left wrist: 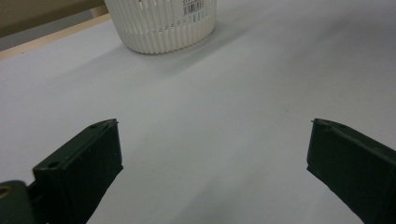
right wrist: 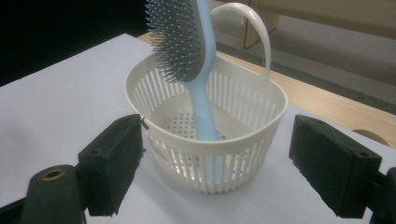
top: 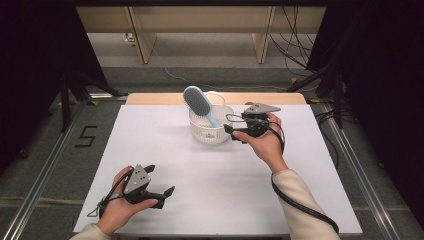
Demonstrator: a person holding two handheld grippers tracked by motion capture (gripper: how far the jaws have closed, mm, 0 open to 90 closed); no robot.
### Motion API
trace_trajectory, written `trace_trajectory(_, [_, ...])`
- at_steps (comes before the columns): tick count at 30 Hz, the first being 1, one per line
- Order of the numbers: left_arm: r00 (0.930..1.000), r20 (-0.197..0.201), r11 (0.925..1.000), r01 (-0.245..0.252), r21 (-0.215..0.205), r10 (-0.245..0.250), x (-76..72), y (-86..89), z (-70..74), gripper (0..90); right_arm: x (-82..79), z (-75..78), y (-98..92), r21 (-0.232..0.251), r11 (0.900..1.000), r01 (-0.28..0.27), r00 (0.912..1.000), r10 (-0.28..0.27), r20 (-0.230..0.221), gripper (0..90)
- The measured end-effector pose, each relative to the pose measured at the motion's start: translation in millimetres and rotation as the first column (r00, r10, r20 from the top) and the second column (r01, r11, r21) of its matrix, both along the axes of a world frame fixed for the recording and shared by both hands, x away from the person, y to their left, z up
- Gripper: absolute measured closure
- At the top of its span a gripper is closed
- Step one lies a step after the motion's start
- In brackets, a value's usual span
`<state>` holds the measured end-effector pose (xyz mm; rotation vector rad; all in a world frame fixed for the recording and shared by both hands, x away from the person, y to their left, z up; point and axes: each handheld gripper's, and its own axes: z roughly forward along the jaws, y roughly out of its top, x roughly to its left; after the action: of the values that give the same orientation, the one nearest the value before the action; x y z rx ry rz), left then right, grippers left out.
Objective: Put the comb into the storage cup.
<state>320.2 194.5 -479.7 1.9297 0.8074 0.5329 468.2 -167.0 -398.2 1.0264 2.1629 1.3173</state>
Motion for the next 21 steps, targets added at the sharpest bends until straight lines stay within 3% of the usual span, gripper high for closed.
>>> trace_trajectory(8, [1.0, 0.002, 1.0, -0.003, 0.004, 0.003, 0.0, -0.1, -0.3, 2.5, -14.0, -3.6, -19.6, 0.003, 1.0, -0.007, 0.9999, 0.007, 0.01, 18.5])
trace_trajectory(21, [1.0, 0.003, 1.0, -0.003, 0.004, 0.003, 0.0, -0.1, 0.0, 2.5, -37.6, -18.5, -58.8, 0.038, 0.999, 0.021, 0.9994, -0.02, -0.028, 17.8])
